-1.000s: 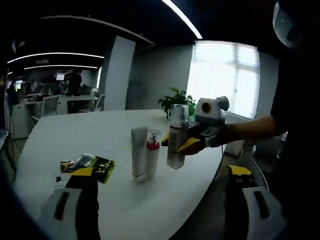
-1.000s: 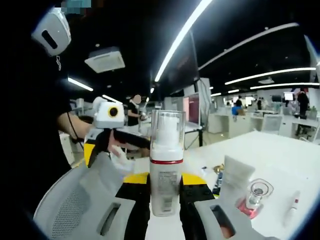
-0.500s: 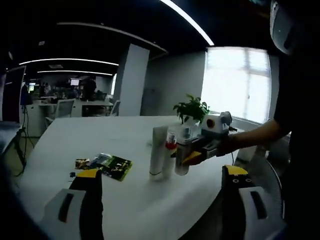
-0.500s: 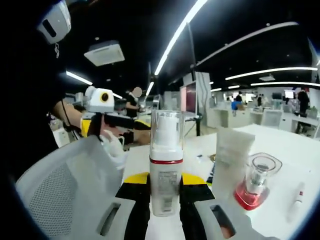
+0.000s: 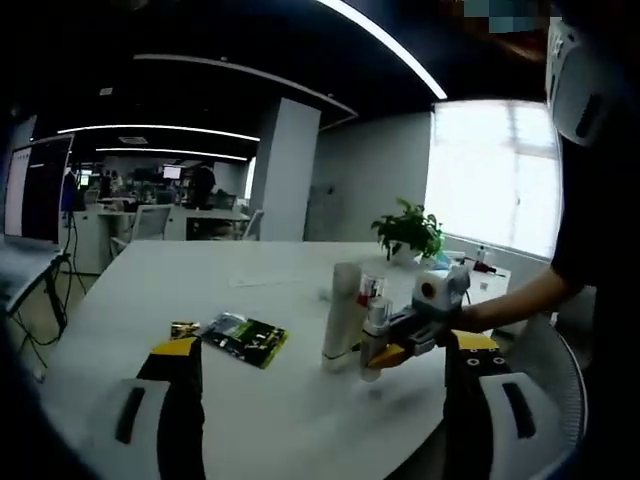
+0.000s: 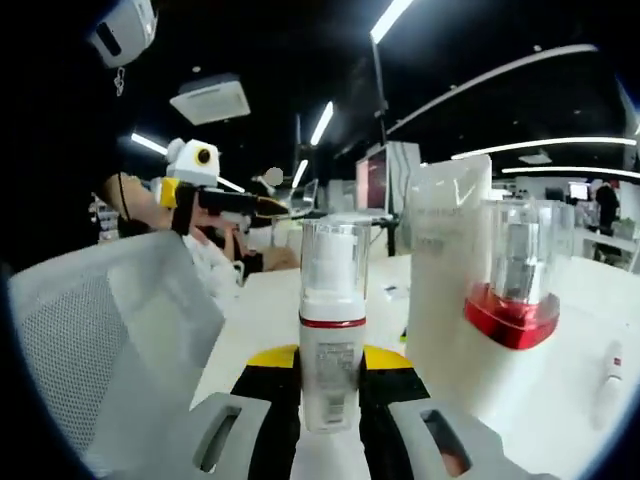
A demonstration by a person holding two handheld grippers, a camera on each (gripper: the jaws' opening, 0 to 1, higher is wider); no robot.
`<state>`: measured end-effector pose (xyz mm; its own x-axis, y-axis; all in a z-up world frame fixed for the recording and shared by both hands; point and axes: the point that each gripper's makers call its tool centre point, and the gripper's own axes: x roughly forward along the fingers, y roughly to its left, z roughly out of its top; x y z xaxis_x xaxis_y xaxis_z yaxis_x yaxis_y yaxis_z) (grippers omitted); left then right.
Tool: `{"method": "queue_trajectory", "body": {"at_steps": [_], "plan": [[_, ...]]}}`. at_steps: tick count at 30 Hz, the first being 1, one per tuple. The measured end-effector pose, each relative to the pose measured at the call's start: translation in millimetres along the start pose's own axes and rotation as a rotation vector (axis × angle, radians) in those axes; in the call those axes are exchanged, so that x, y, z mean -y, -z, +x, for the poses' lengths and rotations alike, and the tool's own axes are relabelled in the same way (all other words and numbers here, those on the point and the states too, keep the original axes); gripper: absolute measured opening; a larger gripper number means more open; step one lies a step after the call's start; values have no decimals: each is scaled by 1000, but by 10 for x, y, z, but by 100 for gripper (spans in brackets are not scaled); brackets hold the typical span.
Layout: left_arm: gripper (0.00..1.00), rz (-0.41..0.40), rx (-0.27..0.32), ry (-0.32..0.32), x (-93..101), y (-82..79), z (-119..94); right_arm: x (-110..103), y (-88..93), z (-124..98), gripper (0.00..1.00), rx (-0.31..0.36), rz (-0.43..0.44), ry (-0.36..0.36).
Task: Arrange the skincare products in the storage area until every visible bottle or jar stands upright without overlapping.
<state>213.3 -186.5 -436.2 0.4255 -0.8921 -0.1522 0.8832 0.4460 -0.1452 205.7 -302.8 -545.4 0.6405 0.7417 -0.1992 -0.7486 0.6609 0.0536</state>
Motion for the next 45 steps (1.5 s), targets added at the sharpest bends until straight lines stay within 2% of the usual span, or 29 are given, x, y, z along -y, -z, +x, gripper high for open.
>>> {"method": "queue_trajectory", "body": {"at_steps": [3, 8, 10, 15, 18, 21, 26, 29, 37, 45], "plan": [[93, 1, -6, 4, 3, 20, -2, 24, 114, 25, 13, -5, -17, 4], [91, 13, -26, 15, 25, 69, 9, 79, 182, 38, 13, 2, -26, 14], [90, 23, -44, 19, 29, 95, 12, 82, 204, 40, 13, 3, -25, 10], [87, 1, -40, 3, -35, 80, 8, 59, 177, 50, 13, 18, -28, -5], [86, 2, -34, -10, -59, 68, 4, 25, 201, 51, 14, -12, -65, -29], [80, 5, -59, -13, -72, 105, -6, 30, 225, 40, 14, -49, -104, -39], [80, 17, -57, -12, -59, 104, -7, 17, 258, 33, 14, -94, -149, -58], [77, 22, -72, -11, -56, 129, -11, -6, 273, 41, 15, -108, -142, -68], [87, 48, -92, 7, -8, 174, 8, -21, 421, 20, 17, -141, -102, -67], [90, 55, -100, 7, -18, 193, 5, 12, 602, -43, 15, -162, -58, -19]]}}
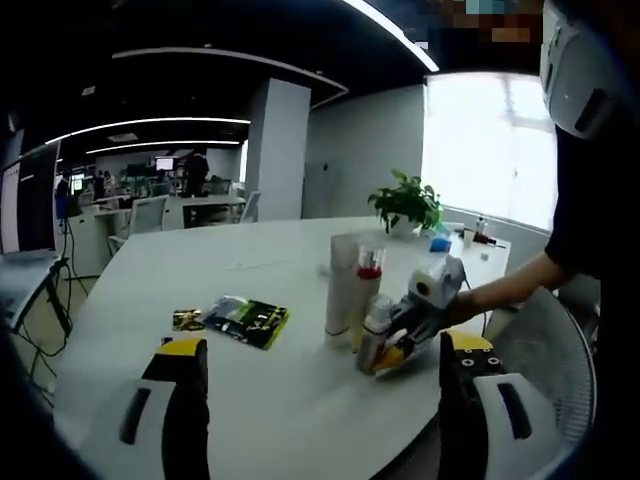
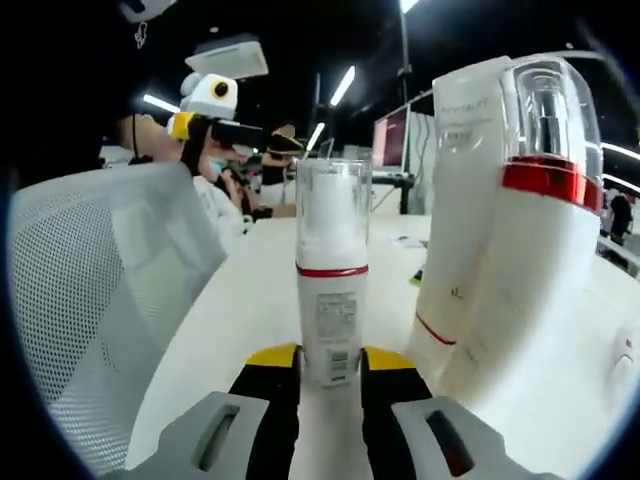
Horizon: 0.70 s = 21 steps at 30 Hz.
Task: Arrange the skincare products in the storage area until every visible bottle or jar stands upright without overlapping.
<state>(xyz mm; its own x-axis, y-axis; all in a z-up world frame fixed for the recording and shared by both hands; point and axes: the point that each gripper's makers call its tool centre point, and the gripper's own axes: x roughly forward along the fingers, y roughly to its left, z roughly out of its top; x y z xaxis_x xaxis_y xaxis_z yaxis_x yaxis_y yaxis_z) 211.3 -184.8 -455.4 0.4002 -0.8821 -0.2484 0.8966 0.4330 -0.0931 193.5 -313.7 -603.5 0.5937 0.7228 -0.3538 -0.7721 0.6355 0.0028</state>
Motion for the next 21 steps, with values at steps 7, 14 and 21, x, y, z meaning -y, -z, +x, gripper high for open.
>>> {"method": "queue_trajectory", "body": {"at_steps": [7, 14, 21], "plan": [[89, 7, -5, -3, -2, -4, 2, 28, 30, -41, 12, -4, 17, 28], [87, 10, -10, -4, 5, -7, 7, 103, 2, -41, 11, -3, 14, 46], [86, 25, -26, -5, 19, 14, 13, 136, -21, -30, 11, -9, 4, 40]]}}
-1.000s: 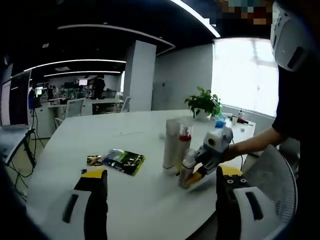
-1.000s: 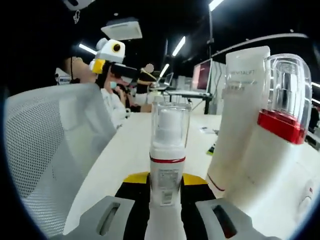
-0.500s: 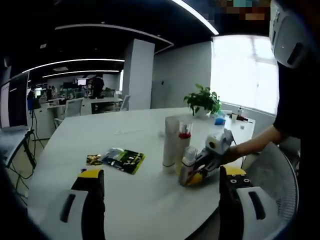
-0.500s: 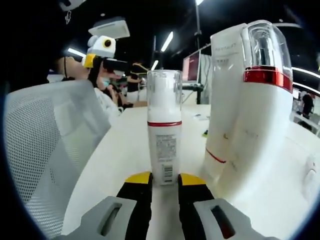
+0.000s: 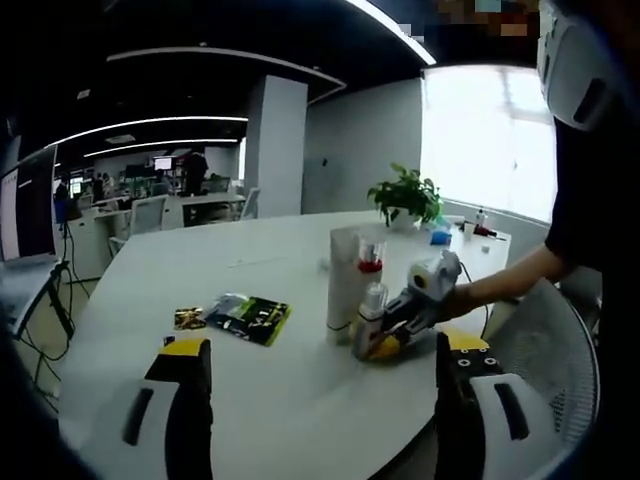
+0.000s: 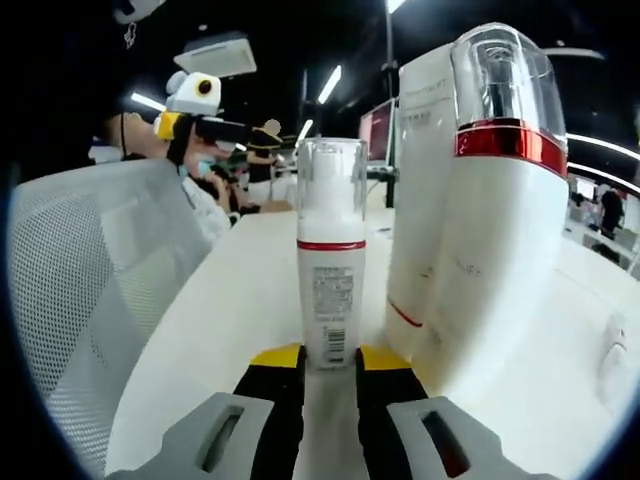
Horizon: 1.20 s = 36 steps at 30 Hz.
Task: Arrange the skincare products in the storage area until every visible bottle or jar stands upright without overlapping.
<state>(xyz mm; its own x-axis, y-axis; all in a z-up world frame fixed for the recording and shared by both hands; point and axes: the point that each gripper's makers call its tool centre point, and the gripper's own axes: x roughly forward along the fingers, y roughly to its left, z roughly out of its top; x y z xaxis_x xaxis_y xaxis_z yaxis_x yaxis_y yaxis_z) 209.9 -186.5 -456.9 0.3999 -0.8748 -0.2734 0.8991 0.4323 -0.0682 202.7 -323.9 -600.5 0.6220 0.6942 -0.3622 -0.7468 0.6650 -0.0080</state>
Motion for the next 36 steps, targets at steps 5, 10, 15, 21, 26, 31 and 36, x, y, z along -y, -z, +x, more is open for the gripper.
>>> {"method": "queue_trajectory", "body": {"at_steps": [5, 10, 15, 21, 26, 31, 36], "plan": [[86, 0, -4, -2, -2, 4, 2, 45, 8, 6, 11, -2, -7, -4], [85, 6, -10, -2, 1, 17, 6, 50, 1, 9, 11, -5, -9, -10], [86, 6, -17, -1, 5, 30, 14, 56, 0, 6, 11, -6, -10, -14], [85, 12, -26, -1, 7, 50, 24, 69, 42, -5, 12, -18, 10, -14], [85, 18, -44, 5, 27, 91, 36, 59, 87, -57, 17, -40, 19, -6], [85, 18, -56, 11, 40, 117, 47, 54, 130, -172, 20, -78, 27, 22], [89, 1, -77, 26, 62, 173, 68, 18, 70, -343, 26, -106, 67, 89]]}}
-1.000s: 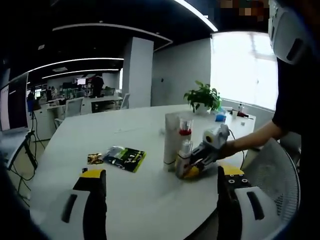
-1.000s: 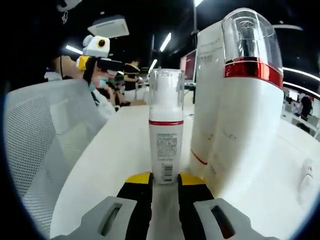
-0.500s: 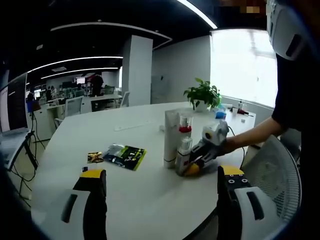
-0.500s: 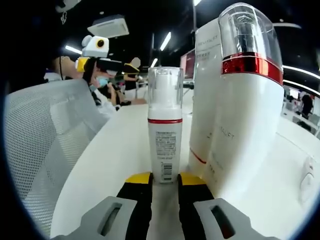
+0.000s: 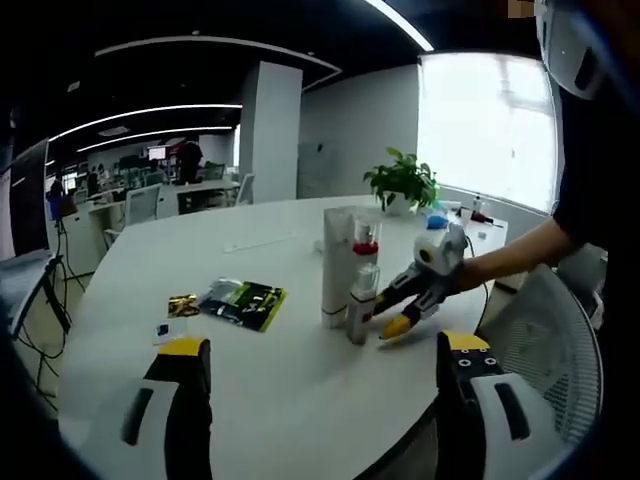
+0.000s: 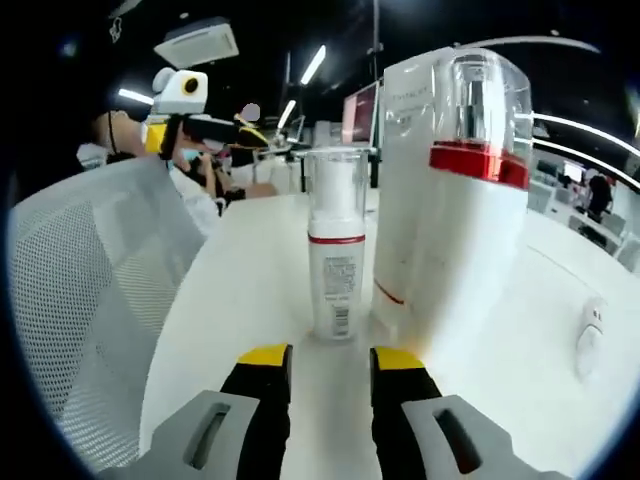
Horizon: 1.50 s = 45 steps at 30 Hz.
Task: Arrange the skincare products in the storage area until every visible bottle or jar stands upright without overlapping.
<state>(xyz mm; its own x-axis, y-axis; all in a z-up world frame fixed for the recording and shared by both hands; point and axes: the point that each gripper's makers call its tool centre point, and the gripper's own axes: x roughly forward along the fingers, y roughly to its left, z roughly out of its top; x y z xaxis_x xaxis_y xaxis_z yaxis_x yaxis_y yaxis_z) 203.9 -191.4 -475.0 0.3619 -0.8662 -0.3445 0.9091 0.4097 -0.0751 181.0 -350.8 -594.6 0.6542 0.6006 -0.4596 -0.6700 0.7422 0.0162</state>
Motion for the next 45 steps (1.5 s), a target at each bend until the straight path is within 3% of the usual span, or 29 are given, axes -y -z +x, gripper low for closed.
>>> {"method": "queue_trajectory", "body": {"at_steps": [5, 8, 11, 13, 18, 23, 26, 32, 37, 43, 45], "plan": [[93, 1, -65, 11, 17, 120, 17, -70, -43, -156, 38, -42, -15, 40], [92, -5, -66, 3, -13, 118, 5, -117, -110, -229, 48, -52, 8, 61], [92, -28, -61, -5, -98, 116, -6, -135, -191, -290, 49, -55, 18, 78], [91, -57, -75, -4, -80, 139, -1, -150, -251, -324, 55, -65, 14, 95], [90, -45, -97, 9, -2, 164, 8, -191, -468, -429, 74, -54, 33, 158], [88, -67, -103, 17, -36, 183, -9, -267, -569, -490, 79, -66, 45, 178], [87, -103, -105, 20, -32, 184, -8, -333, -625, -546, 90, -63, 58, 184], [87, -111, -108, 11, -39, 170, -30, -324, -660, -660, 98, -62, 112, 260], [87, -106, -121, 11, -61, 196, -41, -370, -641, -759, 99, -52, 163, 308], [87, -114, -126, 6, -102, 214, -53, -352, -477, -995, 99, -81, 234, 422], [86, -125, -126, 7, -107, 211, -59, -297, -432, -1121, 99, -50, 283, 493]]}}
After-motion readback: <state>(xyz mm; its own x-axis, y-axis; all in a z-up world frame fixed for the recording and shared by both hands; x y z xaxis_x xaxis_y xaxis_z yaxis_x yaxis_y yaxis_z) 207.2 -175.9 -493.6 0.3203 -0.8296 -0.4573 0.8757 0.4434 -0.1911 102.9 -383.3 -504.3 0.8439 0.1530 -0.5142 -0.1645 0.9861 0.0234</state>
